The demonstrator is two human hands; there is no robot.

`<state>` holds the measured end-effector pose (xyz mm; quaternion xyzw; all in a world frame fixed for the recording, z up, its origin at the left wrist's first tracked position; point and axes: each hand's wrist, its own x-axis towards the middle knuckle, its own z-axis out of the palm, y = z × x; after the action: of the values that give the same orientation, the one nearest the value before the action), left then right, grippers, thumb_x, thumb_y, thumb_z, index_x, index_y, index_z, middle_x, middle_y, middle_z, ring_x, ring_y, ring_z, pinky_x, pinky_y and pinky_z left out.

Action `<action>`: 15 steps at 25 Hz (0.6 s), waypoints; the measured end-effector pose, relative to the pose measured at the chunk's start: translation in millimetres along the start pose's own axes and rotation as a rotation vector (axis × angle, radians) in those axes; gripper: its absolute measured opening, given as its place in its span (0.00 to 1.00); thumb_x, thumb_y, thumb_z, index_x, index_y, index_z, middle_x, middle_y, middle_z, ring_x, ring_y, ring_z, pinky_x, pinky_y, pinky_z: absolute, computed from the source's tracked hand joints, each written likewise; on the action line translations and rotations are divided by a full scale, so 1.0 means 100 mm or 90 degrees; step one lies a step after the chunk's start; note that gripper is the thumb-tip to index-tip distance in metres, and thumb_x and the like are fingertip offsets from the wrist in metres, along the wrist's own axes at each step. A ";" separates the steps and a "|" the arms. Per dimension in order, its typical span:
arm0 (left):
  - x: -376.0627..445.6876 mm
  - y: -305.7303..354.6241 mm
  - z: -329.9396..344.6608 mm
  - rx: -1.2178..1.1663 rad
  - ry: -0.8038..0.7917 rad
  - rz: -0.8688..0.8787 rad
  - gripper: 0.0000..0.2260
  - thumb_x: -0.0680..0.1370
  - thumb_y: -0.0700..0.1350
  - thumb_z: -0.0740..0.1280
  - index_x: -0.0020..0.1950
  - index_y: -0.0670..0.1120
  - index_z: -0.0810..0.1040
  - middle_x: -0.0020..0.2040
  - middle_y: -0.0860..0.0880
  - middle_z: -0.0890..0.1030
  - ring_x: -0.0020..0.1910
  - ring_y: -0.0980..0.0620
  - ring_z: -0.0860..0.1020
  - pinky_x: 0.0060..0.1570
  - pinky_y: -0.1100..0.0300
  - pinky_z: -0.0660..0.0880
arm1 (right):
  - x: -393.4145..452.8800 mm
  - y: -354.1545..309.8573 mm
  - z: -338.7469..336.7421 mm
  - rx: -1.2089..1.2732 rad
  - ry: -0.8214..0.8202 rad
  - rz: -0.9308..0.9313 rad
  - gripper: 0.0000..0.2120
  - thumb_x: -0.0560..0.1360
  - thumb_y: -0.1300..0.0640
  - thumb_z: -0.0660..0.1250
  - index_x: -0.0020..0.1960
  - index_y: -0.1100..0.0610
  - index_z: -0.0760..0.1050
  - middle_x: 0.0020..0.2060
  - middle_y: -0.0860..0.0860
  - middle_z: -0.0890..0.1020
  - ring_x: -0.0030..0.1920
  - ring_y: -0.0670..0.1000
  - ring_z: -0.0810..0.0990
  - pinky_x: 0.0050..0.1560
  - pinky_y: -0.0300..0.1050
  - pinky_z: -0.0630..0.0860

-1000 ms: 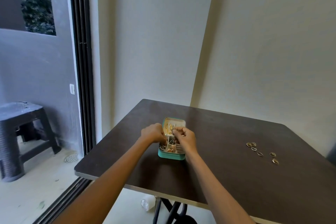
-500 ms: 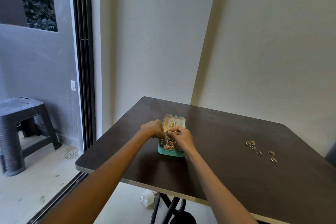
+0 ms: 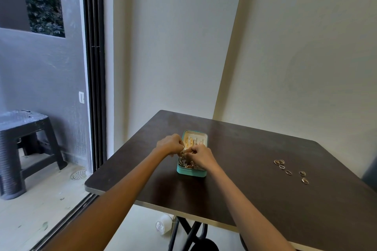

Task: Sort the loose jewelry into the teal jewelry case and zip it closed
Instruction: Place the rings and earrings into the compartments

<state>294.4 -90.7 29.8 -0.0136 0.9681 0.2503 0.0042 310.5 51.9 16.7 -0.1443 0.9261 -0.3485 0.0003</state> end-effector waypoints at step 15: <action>-0.05 0.08 0.02 -0.011 -0.024 -0.047 0.25 0.81 0.60 0.46 0.37 0.49 0.74 0.43 0.50 0.80 0.47 0.52 0.79 0.58 0.52 0.71 | -0.03 0.06 -0.12 0.102 0.086 0.029 0.11 0.79 0.55 0.58 0.49 0.55 0.78 0.40 0.51 0.84 0.44 0.50 0.82 0.49 0.47 0.75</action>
<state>299.3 -82.3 31.9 -0.0447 0.9645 0.2582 0.0316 311.0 64.8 21.5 -0.0991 0.8962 -0.4303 -0.0427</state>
